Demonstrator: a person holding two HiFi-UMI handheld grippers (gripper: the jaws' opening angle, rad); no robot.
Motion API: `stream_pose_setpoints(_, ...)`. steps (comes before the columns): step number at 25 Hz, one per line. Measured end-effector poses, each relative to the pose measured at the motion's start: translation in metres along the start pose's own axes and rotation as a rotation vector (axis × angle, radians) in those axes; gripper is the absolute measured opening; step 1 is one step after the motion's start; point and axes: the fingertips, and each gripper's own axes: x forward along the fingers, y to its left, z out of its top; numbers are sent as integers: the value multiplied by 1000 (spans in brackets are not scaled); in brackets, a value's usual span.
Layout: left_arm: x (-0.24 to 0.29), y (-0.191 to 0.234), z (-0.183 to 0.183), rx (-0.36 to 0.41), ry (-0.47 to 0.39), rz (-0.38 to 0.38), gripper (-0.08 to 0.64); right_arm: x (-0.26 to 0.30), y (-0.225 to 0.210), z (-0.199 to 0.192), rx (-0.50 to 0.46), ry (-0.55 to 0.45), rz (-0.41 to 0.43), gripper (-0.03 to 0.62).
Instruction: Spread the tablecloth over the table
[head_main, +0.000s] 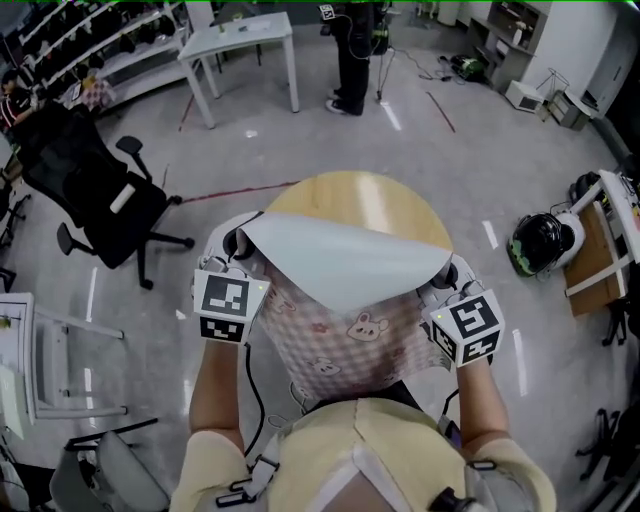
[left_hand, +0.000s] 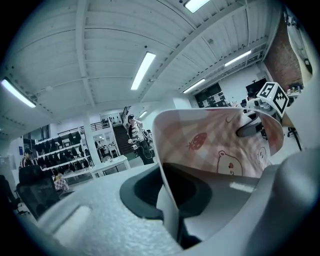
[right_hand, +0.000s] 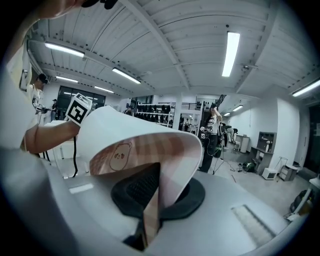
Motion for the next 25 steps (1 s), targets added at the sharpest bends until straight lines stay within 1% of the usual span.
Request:
stream_pose_setpoints(5,34,8,26,57,-3,5,8,11,-31,14,-30,-34,10,12)
stream_pose_setpoints(9,74,9,39,102,10,-13,8,24,-61,16,-31,-40,7,12)
stream_pose_setpoints(14,134,0,45,120,52,-37,8,39,-101,5,-27,-22,3,12)
stream_pose_setpoints(20,205,-11,58,144,71,-54,9,57,-156,-6,-3,-21,-29,12)
stream_pose_setpoints(25,260,-23,47,155,123,-82,9,78,-192,-27,14,5,-36,13)
